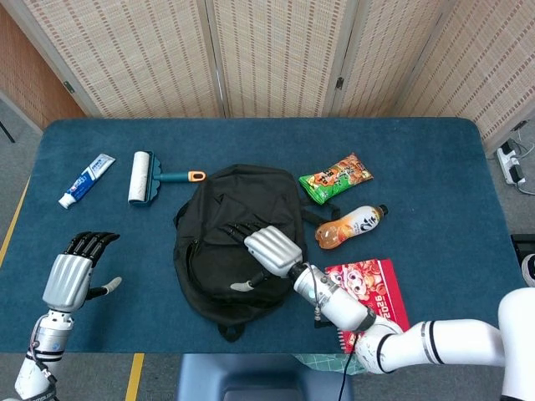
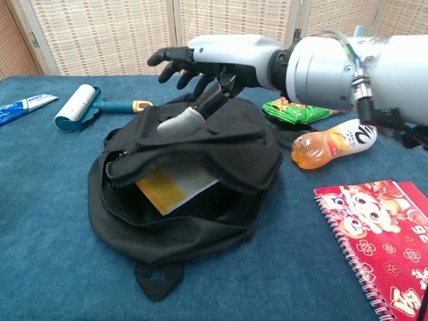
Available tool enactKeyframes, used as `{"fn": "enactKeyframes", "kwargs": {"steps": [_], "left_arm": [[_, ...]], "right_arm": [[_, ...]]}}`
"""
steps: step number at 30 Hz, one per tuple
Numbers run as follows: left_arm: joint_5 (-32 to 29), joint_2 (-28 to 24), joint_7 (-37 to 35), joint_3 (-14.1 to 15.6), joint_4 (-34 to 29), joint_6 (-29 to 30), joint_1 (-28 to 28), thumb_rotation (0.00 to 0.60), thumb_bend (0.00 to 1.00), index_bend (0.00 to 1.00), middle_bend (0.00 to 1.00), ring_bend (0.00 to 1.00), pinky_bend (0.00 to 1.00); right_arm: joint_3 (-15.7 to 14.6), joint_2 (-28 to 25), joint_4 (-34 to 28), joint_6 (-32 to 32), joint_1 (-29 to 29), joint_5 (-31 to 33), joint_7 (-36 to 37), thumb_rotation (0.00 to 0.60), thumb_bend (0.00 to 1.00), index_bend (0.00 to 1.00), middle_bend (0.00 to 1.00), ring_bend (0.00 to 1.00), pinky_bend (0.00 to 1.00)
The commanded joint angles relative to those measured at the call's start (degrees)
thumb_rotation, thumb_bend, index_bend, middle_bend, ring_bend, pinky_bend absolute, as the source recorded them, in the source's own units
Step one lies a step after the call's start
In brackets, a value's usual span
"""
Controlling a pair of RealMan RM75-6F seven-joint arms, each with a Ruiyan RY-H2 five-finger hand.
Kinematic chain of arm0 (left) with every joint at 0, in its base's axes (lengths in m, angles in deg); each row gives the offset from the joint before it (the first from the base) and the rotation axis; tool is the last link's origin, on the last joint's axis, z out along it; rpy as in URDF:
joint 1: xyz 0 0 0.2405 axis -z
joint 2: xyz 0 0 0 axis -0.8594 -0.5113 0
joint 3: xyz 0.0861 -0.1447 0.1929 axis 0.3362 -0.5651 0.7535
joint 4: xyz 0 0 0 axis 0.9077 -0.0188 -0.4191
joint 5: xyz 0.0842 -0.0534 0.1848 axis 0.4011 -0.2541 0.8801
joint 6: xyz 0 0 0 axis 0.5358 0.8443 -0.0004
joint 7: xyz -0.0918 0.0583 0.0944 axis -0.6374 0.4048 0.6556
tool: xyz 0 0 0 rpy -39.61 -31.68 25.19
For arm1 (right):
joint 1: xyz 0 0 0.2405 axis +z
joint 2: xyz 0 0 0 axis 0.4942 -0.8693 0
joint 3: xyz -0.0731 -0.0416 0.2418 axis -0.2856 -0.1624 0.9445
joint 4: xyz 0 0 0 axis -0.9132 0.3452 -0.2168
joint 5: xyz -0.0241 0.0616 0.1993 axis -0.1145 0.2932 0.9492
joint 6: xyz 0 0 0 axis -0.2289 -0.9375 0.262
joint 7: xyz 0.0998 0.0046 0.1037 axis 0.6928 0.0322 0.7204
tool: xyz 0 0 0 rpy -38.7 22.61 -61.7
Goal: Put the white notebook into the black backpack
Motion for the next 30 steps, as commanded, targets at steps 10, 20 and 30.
{"fn": "enactKeyframes", "kwargs": {"steps": [10, 20, 30], "left_arm": [[-5.9, -2.3, 5.4, -2.0, -3.9, -3.8, -0.9, 0.6, 0.01, 0.26, 0.29, 0.24, 0.21], [-10.7, -3.7, 8.6, -2.9, -4.9, -3.4, -3.9, 0.6, 0.02, 0.25, 0.29, 0.24, 0.2], [-9.7, -4.5, 10.9, -1.3, -9.5, 1.7, -8.6, 0.6, 0.02, 0.25, 0.28, 0.24, 0.17]], "right_arm": [[-6.6, -10.2, -6.2, -16.1, -13.7, -10.3, -1.1, 0.6, 0.39, 0.22, 0.27, 0.24, 0.28], [-13.3, -15.9, 0.6, -28.1, -26.9, -17.0, 1.4, 0.6, 0.44, 0.19, 0.25, 0.2, 0.27], [-16.6, -16.3, 7.9, -34.9, -38.2, -20.9, 13.9, 0.599, 0.41, 0.0, 0.14, 0.13, 0.19]]}}
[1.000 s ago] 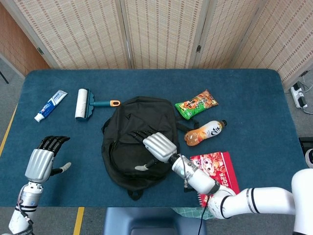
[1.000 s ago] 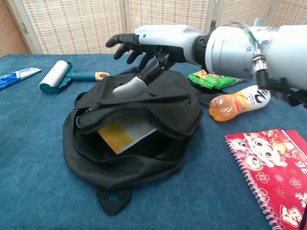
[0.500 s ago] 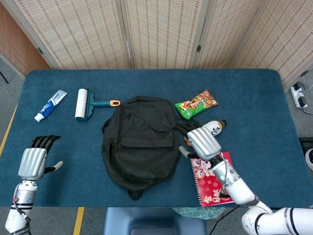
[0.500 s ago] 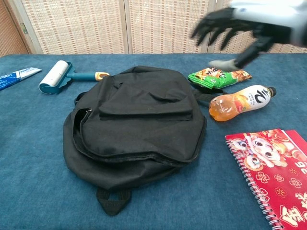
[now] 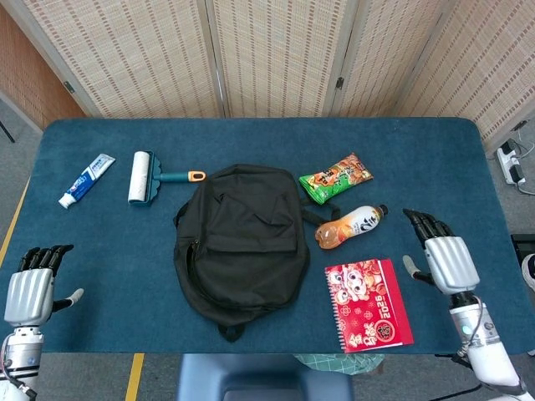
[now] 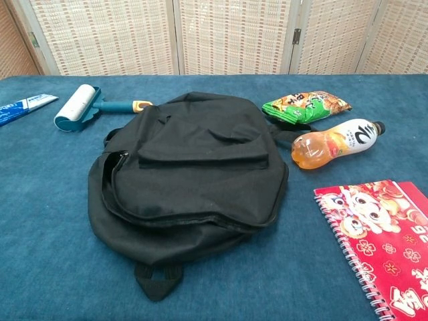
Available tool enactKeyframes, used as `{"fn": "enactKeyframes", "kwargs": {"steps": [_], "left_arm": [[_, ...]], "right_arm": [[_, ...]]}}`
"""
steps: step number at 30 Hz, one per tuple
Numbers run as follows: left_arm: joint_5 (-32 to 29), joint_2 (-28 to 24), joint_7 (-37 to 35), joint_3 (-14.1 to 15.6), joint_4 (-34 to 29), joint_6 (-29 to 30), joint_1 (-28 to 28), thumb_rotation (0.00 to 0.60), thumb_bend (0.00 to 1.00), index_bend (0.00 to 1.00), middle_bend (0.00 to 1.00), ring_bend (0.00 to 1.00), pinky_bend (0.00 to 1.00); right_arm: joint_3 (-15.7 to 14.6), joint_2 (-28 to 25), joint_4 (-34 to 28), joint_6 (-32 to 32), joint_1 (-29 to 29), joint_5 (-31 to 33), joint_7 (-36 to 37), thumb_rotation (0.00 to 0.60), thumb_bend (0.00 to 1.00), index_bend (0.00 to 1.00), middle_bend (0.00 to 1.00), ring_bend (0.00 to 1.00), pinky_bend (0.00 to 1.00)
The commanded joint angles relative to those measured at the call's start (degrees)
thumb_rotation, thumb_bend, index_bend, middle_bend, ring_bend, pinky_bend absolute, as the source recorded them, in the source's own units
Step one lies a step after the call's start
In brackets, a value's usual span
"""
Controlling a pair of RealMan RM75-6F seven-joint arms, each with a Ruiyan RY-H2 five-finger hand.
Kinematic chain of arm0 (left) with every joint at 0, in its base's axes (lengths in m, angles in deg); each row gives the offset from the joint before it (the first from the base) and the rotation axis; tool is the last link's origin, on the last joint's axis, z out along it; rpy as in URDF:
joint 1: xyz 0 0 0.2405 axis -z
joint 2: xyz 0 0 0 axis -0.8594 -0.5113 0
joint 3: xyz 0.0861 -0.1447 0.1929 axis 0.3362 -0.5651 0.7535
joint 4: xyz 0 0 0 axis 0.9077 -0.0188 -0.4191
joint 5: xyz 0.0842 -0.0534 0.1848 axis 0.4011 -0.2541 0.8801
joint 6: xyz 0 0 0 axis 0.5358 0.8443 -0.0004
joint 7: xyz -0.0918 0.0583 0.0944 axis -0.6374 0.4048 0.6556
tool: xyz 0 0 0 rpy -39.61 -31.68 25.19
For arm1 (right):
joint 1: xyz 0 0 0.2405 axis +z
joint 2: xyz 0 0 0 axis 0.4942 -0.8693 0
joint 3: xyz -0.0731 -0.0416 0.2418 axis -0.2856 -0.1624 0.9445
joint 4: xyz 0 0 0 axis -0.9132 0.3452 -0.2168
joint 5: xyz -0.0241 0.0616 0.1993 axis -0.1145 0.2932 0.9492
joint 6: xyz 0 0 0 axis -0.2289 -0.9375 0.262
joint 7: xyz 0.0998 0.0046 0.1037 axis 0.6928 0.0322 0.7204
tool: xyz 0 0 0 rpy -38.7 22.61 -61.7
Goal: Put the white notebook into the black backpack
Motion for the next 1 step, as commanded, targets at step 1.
{"fn": "enactKeyframes", "kwargs": {"steps": [1], "left_arm": [[1.4, 0.1, 0.5, 0.7, -1.4, 2.4, -1.5, 0.6, 0.02, 0.25, 0.28, 0.24, 0.17]], "right_arm": [[-1.5, 0.2, 2.8, -3.2, -4.6, -2.4, 5.3, 0.599, 0.41, 0.0, 0.14, 0.13, 0.19]]}}
